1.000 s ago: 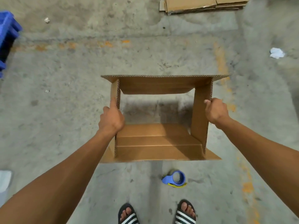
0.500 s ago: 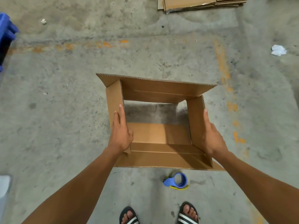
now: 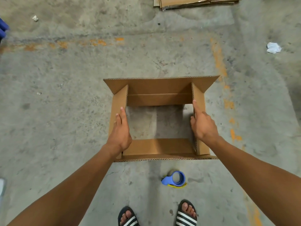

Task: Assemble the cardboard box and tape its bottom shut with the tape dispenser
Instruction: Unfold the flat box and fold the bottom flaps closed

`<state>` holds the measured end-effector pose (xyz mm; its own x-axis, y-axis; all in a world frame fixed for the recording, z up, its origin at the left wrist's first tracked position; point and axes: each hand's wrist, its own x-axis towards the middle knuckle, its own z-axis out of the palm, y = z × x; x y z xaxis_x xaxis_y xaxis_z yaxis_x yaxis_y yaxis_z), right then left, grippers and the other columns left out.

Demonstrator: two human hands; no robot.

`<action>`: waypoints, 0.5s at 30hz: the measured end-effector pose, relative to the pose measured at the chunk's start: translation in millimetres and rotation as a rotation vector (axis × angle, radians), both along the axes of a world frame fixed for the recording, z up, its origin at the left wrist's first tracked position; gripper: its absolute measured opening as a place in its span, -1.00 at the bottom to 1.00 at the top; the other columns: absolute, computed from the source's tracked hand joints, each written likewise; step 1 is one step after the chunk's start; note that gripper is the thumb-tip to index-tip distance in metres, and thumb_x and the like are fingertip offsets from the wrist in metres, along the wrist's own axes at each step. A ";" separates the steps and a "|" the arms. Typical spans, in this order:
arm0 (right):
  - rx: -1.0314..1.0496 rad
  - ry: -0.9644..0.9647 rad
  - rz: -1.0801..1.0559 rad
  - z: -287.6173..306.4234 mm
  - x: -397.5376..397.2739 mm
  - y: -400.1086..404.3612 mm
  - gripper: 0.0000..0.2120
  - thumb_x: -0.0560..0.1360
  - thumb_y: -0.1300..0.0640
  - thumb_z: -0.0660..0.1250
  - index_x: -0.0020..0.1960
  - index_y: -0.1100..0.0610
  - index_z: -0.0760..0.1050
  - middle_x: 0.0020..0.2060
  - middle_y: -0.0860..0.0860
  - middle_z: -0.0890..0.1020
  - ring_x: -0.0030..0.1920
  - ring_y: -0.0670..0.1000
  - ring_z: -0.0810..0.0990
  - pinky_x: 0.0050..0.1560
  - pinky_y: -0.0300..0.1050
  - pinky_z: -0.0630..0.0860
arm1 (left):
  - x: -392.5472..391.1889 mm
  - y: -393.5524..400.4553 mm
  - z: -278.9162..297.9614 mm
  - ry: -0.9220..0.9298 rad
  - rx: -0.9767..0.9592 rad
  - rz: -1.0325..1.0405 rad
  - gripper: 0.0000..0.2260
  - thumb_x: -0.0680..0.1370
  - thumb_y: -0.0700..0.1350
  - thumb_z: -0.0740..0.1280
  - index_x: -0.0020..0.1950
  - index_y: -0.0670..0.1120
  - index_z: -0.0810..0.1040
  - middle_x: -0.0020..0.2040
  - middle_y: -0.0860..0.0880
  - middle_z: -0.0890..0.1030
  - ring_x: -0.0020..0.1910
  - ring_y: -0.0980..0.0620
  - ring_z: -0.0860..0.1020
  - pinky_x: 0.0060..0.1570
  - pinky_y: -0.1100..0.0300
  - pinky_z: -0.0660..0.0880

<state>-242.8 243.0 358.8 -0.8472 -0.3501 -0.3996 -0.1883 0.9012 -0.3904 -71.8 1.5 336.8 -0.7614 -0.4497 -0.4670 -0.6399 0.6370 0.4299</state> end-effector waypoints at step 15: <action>-0.001 0.045 -0.029 9.8 10.1 18.6 -0.40 0.62 0.13 0.15 0.57 -0.11 -0.02 0.23 0.21 0.48 0.05 0.25 0.53 0.02 0.04 0.44 | -1.3 28.8 10.0 0.011 -0.065 0.110 -0.08 0.48 -0.45 0.21 0.59 0.04 -0.31 0.63 -0.09 -0.15 0.58 -0.18 -0.03 0.42 -0.35 0.17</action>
